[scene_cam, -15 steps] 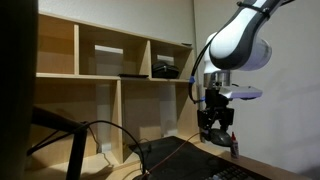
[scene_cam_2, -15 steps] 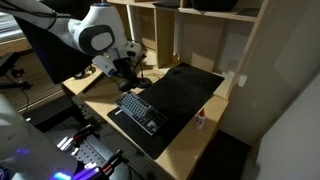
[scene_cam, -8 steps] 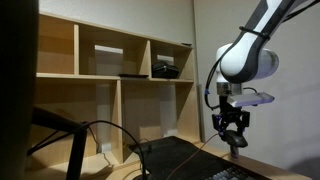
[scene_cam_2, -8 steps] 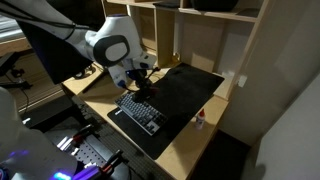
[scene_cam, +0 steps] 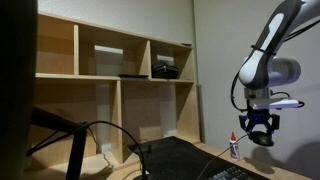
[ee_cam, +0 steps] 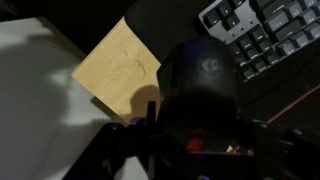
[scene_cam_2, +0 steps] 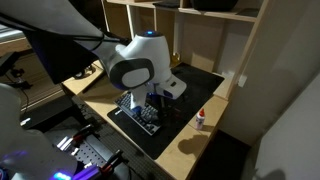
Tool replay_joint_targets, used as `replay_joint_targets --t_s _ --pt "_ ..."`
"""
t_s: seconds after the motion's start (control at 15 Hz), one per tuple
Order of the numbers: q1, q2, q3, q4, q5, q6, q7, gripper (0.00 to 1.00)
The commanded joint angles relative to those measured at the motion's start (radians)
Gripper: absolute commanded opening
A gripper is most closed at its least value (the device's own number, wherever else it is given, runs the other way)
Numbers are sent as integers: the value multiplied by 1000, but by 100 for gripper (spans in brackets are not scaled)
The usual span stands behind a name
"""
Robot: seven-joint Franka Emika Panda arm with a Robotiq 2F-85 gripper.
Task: Move the mouse to the right side of the keyboard
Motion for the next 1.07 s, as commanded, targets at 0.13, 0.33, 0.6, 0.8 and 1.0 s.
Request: replay_joint_targets --t_s 0.13,0.33,0.6,0.8,1.0 --pt "14 88 -10 24 16 55 -72 45" --pt "19 174 -19 44 25 126 -178 45" --pt "38 255 -29 53 -14 175 -178 45" --pt "50 241 -34 37 9 161 -180 70" --pt "59 249 -50 54 -48 132 -175 45"
